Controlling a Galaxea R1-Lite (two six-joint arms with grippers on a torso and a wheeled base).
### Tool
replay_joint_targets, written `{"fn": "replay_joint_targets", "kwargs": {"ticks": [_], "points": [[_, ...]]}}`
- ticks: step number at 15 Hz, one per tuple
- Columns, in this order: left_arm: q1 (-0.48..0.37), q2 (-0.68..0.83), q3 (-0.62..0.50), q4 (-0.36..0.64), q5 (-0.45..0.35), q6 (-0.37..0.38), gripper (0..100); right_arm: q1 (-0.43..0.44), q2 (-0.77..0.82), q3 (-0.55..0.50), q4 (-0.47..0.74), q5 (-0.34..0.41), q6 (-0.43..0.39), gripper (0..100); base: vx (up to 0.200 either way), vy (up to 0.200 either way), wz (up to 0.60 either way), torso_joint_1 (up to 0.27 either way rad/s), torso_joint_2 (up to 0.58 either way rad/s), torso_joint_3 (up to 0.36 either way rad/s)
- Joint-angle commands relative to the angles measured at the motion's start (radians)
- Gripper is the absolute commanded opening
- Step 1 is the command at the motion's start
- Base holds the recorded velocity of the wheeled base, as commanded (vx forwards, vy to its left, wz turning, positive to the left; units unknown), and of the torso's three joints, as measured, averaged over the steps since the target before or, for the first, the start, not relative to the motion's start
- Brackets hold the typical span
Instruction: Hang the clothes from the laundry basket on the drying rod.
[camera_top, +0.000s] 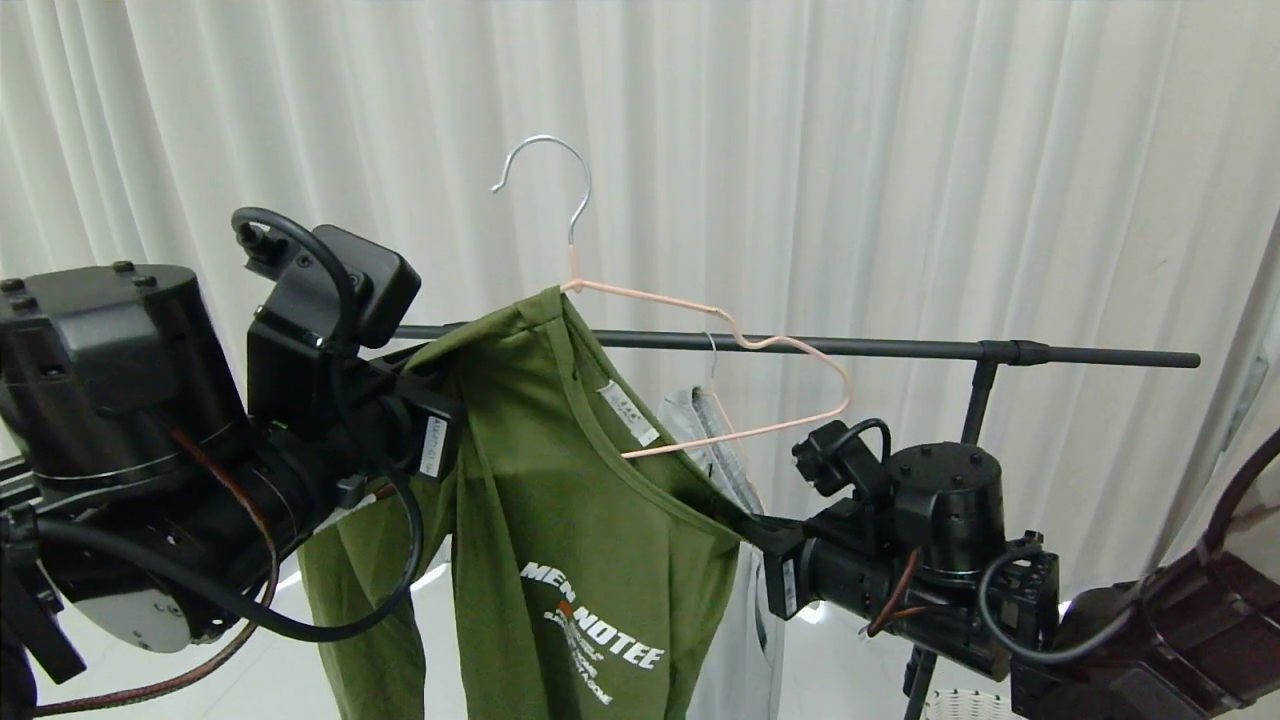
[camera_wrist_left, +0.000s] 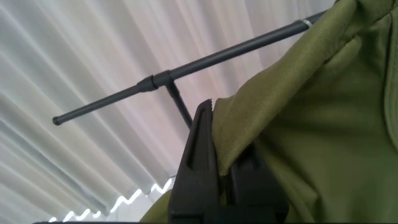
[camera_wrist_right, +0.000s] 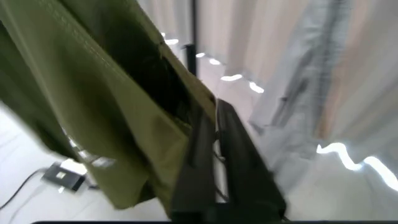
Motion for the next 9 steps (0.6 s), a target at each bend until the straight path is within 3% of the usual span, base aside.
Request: {"fn": "replay_joint_targets", "kwargs": {"ticks": [1,9], "points": [[0.007,0.010,0.019,-0.002,0.000,0.002,0,-0.058,-0.044,0.013,-0.002,-0.005,-0.001,0,0.000,0.000,0.00,0.000,0.00,0.000],[0.020,0.023,0.108,-0.002,0.003,0.005,0,-0.172,-0.117,0.014,0.004,-0.002,-0.007,0,0.000,0.000,0.00,0.000,0.00,0.000]]}}
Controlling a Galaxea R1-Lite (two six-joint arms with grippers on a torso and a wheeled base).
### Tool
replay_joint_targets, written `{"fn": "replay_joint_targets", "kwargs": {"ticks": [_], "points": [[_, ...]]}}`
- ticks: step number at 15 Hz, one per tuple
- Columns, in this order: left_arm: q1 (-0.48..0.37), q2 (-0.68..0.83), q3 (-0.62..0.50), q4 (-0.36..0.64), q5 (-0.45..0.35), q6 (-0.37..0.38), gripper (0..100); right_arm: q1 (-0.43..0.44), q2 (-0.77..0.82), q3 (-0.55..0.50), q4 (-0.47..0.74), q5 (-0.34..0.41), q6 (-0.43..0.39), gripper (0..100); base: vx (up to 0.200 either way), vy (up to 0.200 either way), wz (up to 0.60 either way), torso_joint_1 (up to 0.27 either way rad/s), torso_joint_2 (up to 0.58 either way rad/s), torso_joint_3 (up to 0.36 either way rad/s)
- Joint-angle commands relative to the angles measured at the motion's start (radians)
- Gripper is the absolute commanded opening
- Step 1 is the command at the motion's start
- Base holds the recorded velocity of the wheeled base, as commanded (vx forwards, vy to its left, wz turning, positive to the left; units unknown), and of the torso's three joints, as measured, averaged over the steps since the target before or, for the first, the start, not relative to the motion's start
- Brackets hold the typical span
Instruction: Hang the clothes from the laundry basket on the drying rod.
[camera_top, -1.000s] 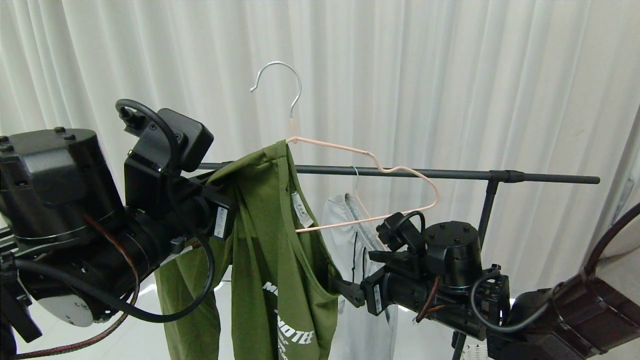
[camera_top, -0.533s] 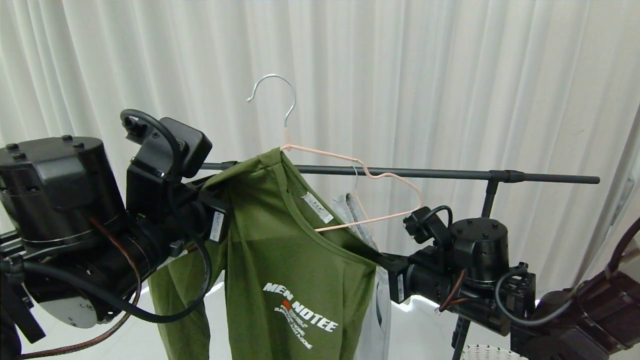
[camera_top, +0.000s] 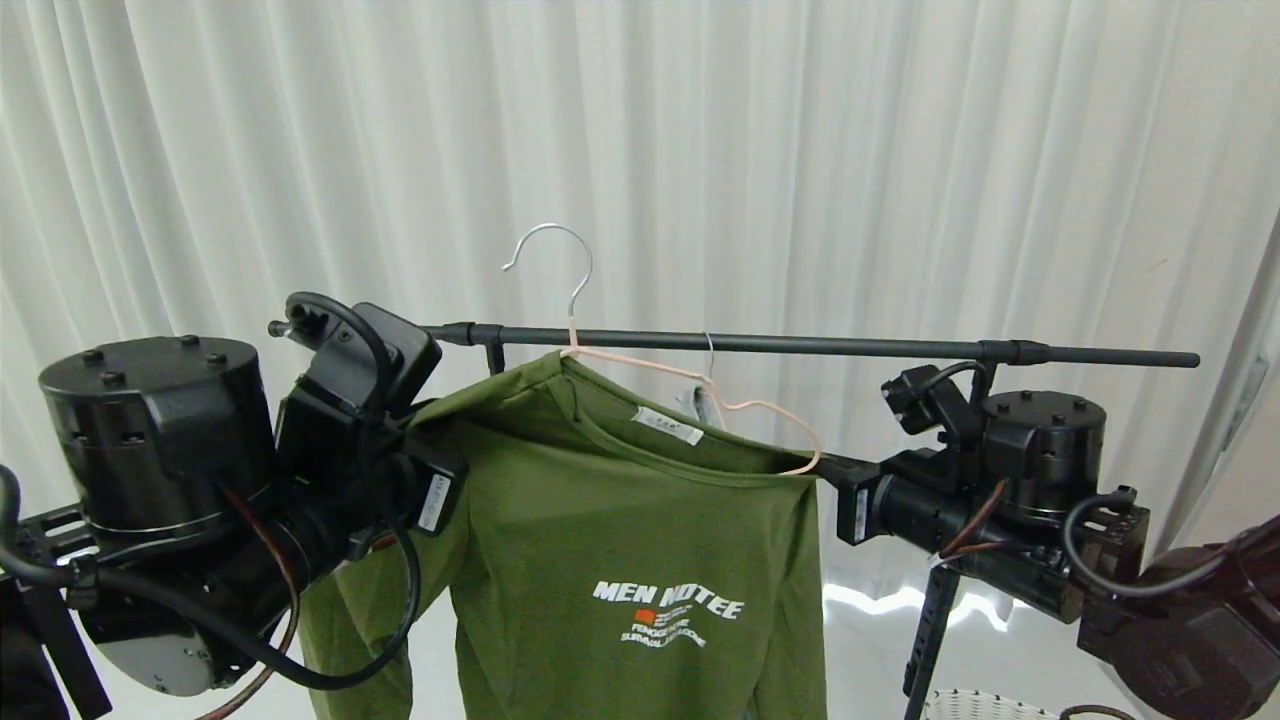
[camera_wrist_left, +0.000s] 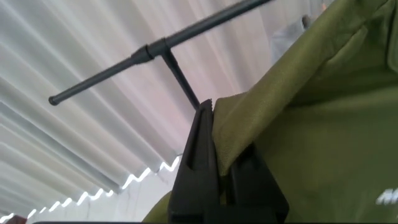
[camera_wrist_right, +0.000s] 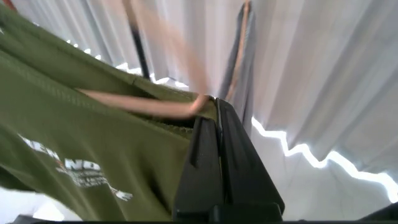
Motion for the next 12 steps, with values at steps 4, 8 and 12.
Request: {"fn": "replay_joint_targets", "kwargs": {"ticks": [4,8,12], "points": [[0.018,0.011,0.043,0.000,0.019,0.000,0,-0.045,-0.045,-0.002,0.003,0.004,-0.002,0,0.000,0.000,0.00,0.000,0.00,0.000],[0.018,0.031,0.073,-0.002,0.020,0.037,0,-0.046,-0.079,-0.002,0.020,0.010,-0.003,0,0.000,0.000,0.00,0.000,0.00,0.000],[0.016,0.096,0.070,-0.123,0.062,0.035,0,-0.020,-0.187,0.021,0.132,0.088,-0.063,100,0.000,0.000,0.00,0.000,0.00,0.000]]}}
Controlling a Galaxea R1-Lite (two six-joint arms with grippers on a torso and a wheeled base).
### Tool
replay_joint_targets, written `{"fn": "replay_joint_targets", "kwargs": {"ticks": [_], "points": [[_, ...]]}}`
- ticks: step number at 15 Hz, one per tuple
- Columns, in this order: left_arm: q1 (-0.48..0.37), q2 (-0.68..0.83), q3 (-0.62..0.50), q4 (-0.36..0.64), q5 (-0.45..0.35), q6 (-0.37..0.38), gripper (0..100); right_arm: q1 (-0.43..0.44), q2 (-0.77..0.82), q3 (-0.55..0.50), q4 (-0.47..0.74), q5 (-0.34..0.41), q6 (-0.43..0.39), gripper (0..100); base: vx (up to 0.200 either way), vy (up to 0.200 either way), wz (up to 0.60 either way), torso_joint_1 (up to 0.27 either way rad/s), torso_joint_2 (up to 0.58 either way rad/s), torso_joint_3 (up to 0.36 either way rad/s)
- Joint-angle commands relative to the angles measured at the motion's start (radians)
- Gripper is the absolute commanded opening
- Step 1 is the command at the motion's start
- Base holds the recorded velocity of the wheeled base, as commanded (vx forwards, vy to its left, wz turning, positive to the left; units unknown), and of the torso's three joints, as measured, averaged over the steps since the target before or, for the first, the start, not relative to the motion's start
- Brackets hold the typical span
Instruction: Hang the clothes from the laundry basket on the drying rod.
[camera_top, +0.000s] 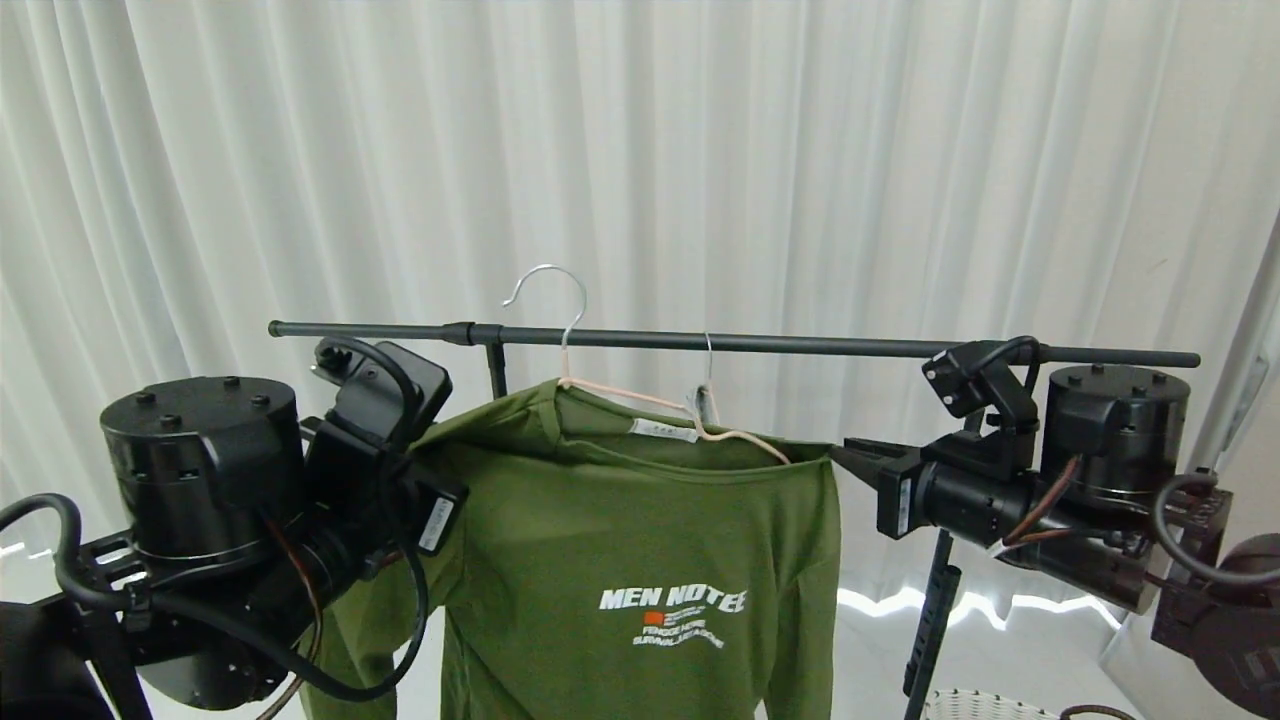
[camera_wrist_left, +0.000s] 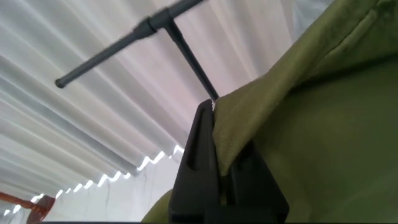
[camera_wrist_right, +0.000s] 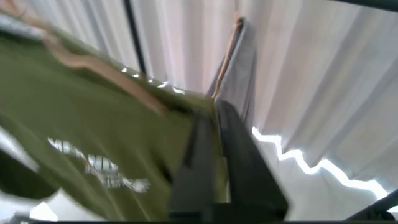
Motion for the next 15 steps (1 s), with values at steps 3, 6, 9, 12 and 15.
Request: {"fn": "replay_joint_targets", "kwargs": {"ticks": [3,6,9,12,15], "points": [[-0.011,0.058,-0.001,-0.060,0.005,-0.008,0,0.044,-0.069,0.013,0.011,0.009,-0.008,100,0.000,0.000,0.00,0.000,0.00,0.000],[-0.049,0.055,-0.002,-0.061,0.005,-0.009,0,0.094,-0.059,-0.032,0.014,0.009,-0.028,100,0.000,0.000,0.00,0.000,0.00,0.000],[-0.100,0.055,-0.002,-0.063,0.005,-0.009,0,0.113,0.000,-0.093,0.016,0.006,-0.071,100,0.000,0.000,0.00,0.000,0.00,0.000],[-0.118,0.052,-0.002,-0.063,0.005,-0.009,0,0.121,0.063,-0.136,0.016,0.003,-0.080,100,0.000,0.000,0.00,0.000,0.00,0.000],[-0.133,0.050,-0.002,-0.063,0.005,-0.009,0,0.122,0.106,-0.174,0.017,0.003,-0.088,100,0.000,0.000,0.00,0.000,0.00,0.000]]}}
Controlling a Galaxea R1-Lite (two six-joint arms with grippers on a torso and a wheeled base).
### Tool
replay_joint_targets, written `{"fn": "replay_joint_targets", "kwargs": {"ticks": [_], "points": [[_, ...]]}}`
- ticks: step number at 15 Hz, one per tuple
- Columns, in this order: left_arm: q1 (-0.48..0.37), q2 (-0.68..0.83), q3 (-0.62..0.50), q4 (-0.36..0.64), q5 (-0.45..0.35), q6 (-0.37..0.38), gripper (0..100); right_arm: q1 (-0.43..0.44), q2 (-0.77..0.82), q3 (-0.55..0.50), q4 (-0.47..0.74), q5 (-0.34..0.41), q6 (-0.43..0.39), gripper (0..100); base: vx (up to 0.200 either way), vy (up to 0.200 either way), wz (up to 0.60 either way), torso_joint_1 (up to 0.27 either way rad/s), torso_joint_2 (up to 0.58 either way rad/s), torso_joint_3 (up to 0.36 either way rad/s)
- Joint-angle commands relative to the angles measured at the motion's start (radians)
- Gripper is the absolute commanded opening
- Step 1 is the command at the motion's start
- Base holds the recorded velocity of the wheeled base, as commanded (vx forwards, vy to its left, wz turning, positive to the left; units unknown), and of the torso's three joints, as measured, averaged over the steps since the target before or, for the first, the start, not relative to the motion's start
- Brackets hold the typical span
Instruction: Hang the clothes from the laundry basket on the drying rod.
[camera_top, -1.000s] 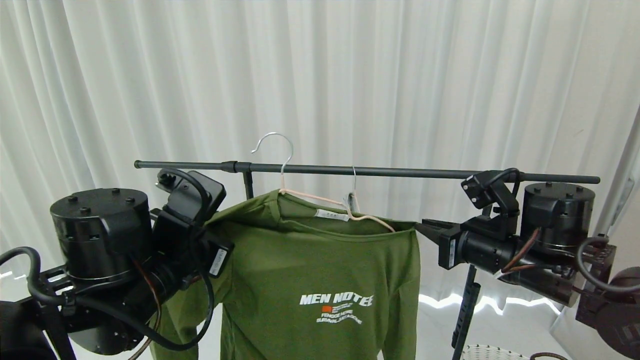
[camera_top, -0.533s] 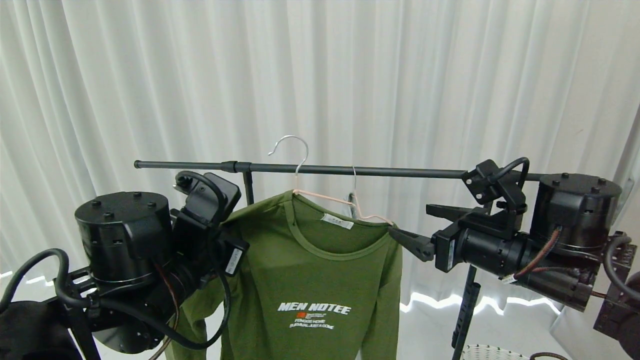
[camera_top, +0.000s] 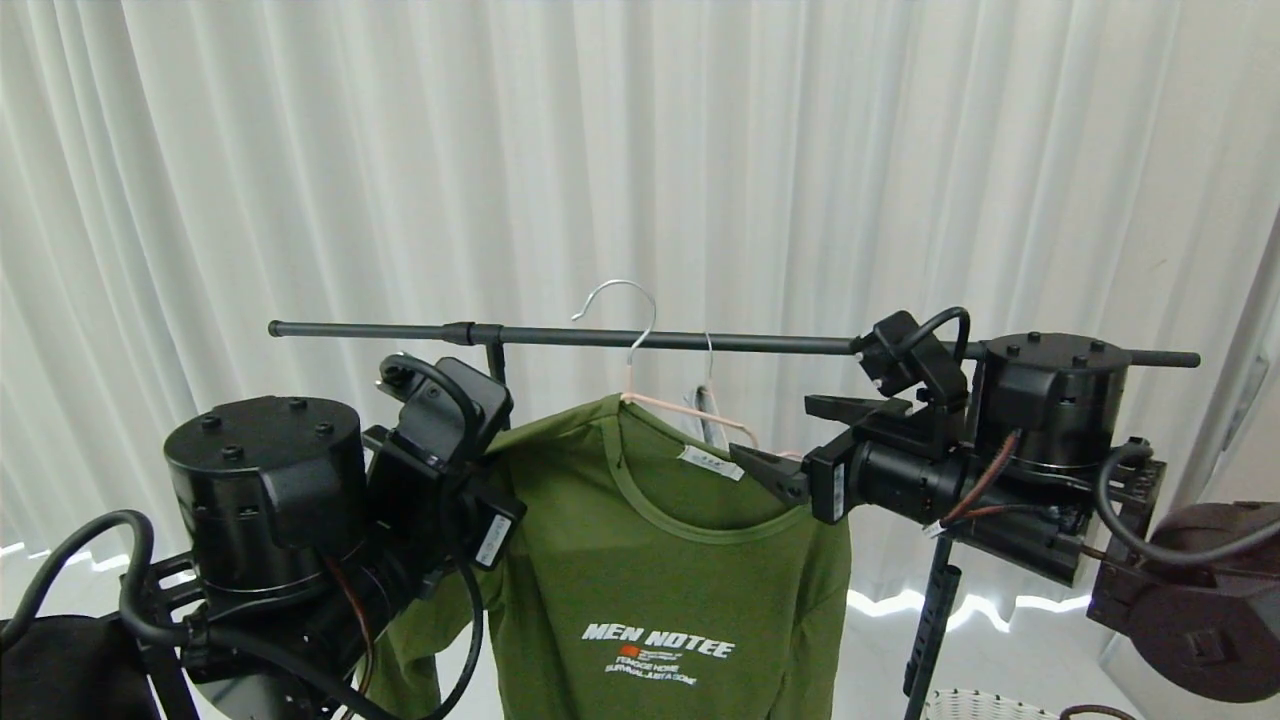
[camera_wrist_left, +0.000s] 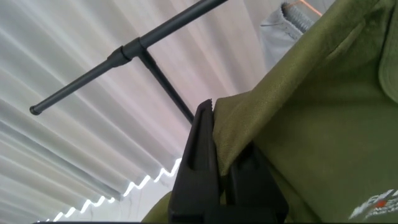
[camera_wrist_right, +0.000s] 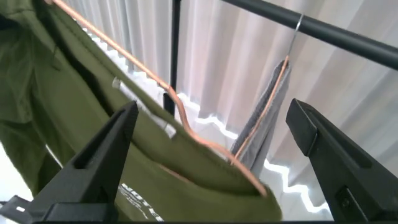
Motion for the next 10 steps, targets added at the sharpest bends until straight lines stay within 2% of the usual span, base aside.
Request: {"fn": "replay_joint_targets", "kwargs": {"ticks": [1,5,10], "points": [[-0.010,-0.002,-0.001,0.000,0.000,0.000,0,0.002,0.045,-0.023,0.002,0.000,-0.009,100,0.000,0.000,0.00,0.000,0.00,0.000],[-0.035,-0.010,0.002,-0.002,0.000,-0.001,0,-0.012,0.071,-0.087,0.050,-0.017,-0.038,100,0.000,0.000,0.00,0.000,0.00,0.000],[-0.036,-0.007,-0.001,-0.002,0.000,-0.001,0,0.036,0.076,-0.087,0.053,-0.018,-0.059,100,0.000,0.000,0.00,0.000,0.00,0.000]]}}
